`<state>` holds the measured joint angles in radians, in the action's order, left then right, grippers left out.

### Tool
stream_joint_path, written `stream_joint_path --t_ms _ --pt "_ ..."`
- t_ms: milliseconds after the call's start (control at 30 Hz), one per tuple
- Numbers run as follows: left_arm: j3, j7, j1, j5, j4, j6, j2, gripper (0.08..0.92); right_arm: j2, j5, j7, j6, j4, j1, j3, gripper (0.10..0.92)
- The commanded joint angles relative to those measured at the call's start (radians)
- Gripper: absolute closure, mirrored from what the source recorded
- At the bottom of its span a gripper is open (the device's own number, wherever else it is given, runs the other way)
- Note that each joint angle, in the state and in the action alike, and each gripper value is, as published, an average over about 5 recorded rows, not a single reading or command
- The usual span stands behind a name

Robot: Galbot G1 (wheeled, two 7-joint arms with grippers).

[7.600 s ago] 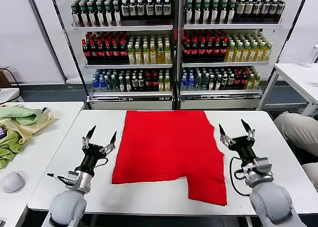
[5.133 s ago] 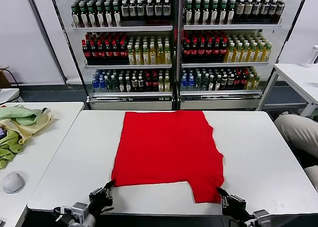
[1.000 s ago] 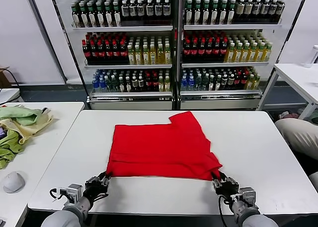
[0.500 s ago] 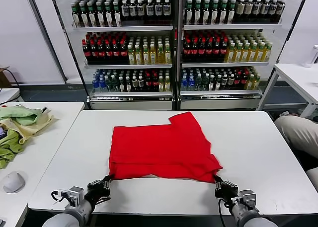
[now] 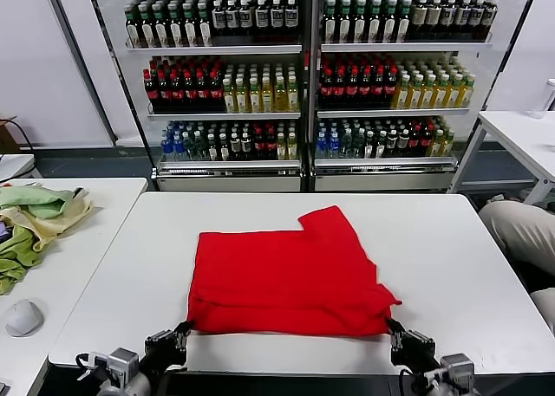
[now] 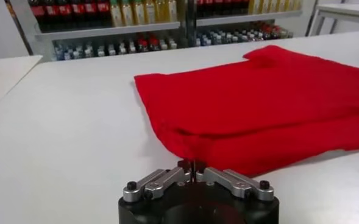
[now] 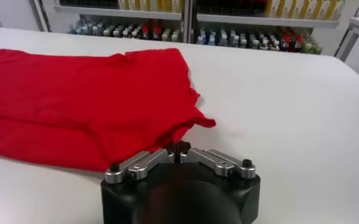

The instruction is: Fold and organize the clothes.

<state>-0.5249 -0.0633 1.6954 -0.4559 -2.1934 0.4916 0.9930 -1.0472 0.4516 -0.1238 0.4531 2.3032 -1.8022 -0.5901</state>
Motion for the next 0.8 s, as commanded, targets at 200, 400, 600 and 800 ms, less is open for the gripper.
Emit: stream_joint_path --t_ms 200,400,600,800 --pt "-0.04 -0.003 0.087 0.025 -0.019 -0.008 0.007 0.9 -0.012 -0.101 0.006 -0.03 0.051 -0.091 -0.003 0.908" --pt "-0.078 -0.023 0.078 -0.04 -0.122 0.028 0.001 0.755 -0.001 -0.083 -0.003 0.01 0.133 -0.083 -0.04 0.783" --pt "-0.097 -0.025 0.01 -0.06 -0.155 0.01 -0.004 0.582 0.041 0.019 -0.002 0.074 0.164 0.021 -0.084 0.611" --pt "-0.091 -0.009 -0.128 -0.142 -0.071 -0.037 -0.043 0.409 0.063 0.127 -0.046 0.125 0.053 0.318 -0.046 0.438"
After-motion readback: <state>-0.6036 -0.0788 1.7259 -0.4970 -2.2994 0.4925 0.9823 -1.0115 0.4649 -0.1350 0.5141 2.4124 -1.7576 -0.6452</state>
